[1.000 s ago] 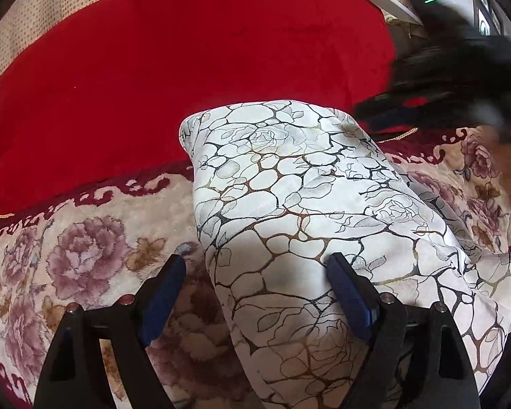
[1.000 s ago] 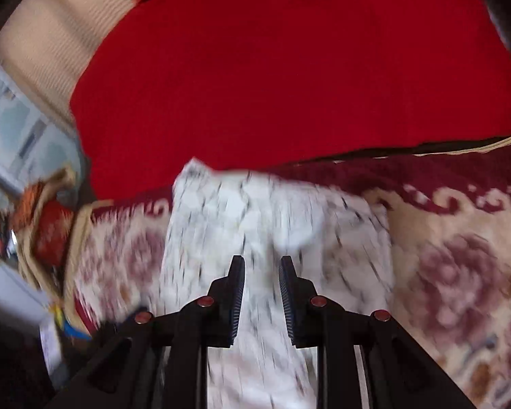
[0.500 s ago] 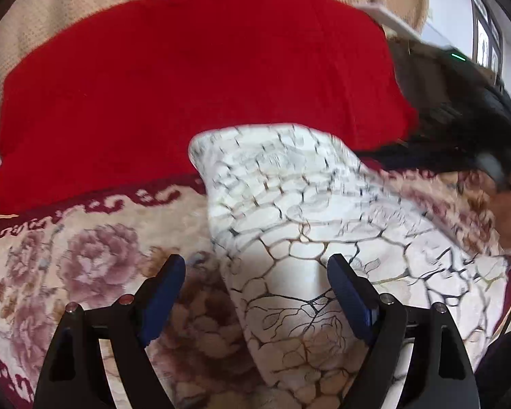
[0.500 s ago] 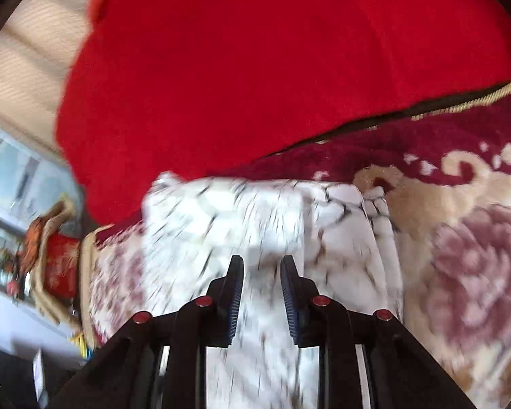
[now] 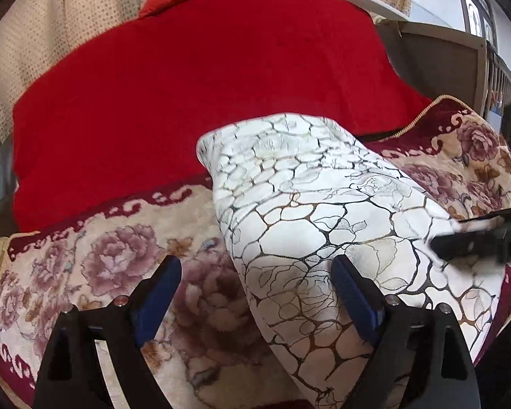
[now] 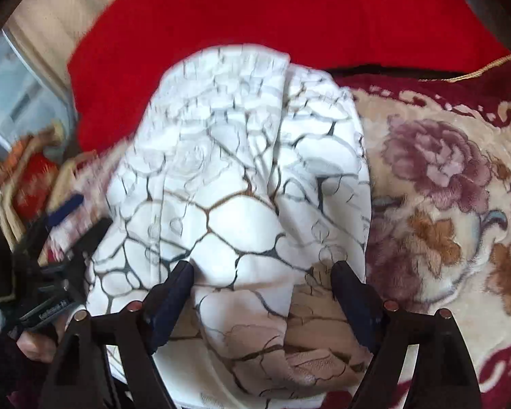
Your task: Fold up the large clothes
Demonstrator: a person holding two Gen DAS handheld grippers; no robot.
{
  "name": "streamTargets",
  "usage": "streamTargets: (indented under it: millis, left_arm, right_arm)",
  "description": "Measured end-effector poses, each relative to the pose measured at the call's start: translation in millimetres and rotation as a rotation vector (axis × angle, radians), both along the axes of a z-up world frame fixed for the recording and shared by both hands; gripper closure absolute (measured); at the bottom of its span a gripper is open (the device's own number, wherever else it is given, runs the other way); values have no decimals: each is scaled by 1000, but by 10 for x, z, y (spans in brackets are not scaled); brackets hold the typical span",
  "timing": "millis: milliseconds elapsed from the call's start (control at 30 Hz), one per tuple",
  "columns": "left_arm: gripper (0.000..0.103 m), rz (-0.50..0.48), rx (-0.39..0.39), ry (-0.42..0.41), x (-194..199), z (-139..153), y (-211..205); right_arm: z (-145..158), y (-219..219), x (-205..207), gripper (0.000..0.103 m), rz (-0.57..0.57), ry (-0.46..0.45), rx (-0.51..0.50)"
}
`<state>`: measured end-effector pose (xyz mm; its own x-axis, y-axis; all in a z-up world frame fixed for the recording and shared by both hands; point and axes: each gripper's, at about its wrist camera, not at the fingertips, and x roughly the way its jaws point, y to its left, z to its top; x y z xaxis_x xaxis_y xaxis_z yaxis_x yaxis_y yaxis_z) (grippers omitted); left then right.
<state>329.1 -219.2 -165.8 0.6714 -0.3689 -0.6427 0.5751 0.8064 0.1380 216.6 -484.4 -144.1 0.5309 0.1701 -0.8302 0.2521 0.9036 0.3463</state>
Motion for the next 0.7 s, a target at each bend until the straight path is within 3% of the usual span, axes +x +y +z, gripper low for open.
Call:
streamTargets:
  millis: [233, 267, 333, 467, 567, 700]
  left_arm:
    - [13, 3, 10, -64, -76, 89, -36]
    - [13, 1, 10, -71, -81, 99, -41]
    - [13, 1, 14, -83, -96, 110, -44]
    - [13, 4, 24, -93, -97, 101, -53]
    - [13, 8, 38, -95, -88, 81, -55]
    - [13, 25, 47, -113, -77, 84, -31]
  right_arm:
    - [437, -123, -211, 22, -45, -119, -61]
    - [488, -110, -270, 27, -41, -137, -66]
    - [523, -63, -351, 64, -16, -146, -52]
    - [411, 69, -428, 66, 15, -119, -58]
    - [32, 100, -335, 66, 23, -49, -43]
    - [64, 32, -337, 64, 19, -69, -1]
